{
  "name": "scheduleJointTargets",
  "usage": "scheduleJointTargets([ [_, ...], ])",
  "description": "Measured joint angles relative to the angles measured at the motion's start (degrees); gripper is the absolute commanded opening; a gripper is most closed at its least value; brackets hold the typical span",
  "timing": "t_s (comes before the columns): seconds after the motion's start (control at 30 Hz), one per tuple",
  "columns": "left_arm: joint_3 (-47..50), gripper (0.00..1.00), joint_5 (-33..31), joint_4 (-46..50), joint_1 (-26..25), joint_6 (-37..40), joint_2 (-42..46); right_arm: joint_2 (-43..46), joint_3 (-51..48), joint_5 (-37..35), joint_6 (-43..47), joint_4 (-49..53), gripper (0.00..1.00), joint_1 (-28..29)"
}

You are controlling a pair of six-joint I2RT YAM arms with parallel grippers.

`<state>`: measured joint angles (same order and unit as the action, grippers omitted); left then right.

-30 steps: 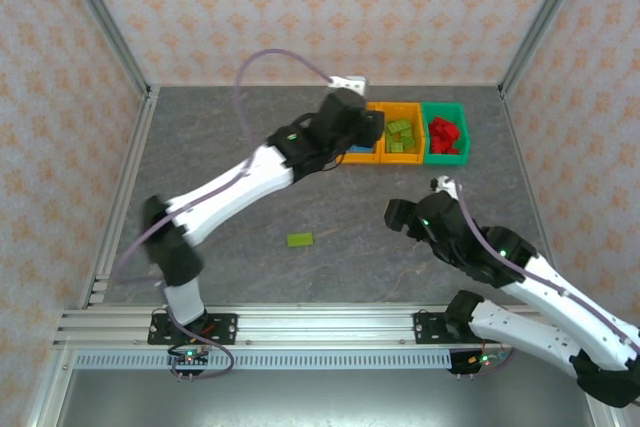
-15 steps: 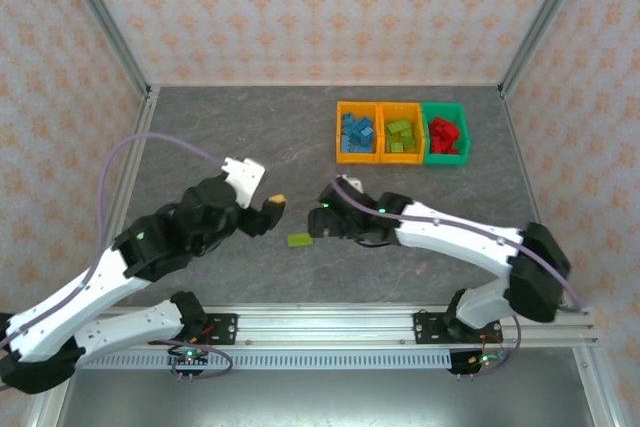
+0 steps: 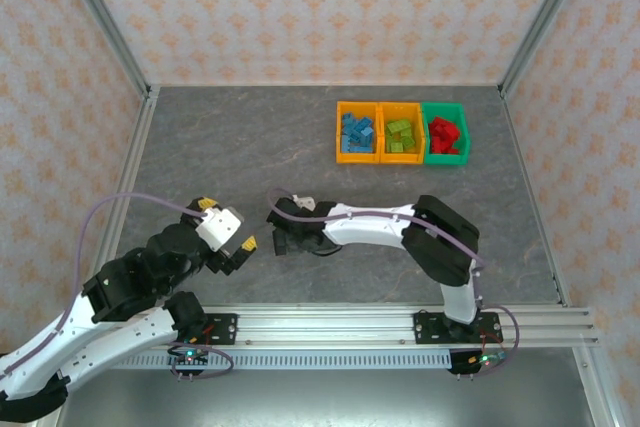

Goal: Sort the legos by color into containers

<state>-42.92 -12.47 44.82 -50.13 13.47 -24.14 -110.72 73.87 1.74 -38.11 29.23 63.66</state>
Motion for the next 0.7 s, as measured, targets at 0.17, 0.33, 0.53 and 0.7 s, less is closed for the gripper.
scheduleJointTargets([
  [0.17, 0.02, 1.0, 0.26, 0.0, 0.0, 1.68, 0.5, -3.67, 3.89, -3.41, -1.38, 2.49, 0.83, 1.38],
  [0.33, 0.17, 1.0, 0.17, 0.0, 0.0, 2.12, 0.48, -5.31, 5.33, -7.87, -2.89, 4.74, 0.67, 2.89],
  [0.53, 0.39, 1.0, 1.57, -0.02, 0.0, 2.78, 0.2, -2.21, 1.03, -9.05, -4.55, 1.05, 0.5, 3.17],
  [0.7, 0.9, 1.0, 5.46, -0.13, 0.0, 3.78, -0.22, 4.72, -4.55, -9.42, -4.98, 0.39, 0.5, 2.89],
])
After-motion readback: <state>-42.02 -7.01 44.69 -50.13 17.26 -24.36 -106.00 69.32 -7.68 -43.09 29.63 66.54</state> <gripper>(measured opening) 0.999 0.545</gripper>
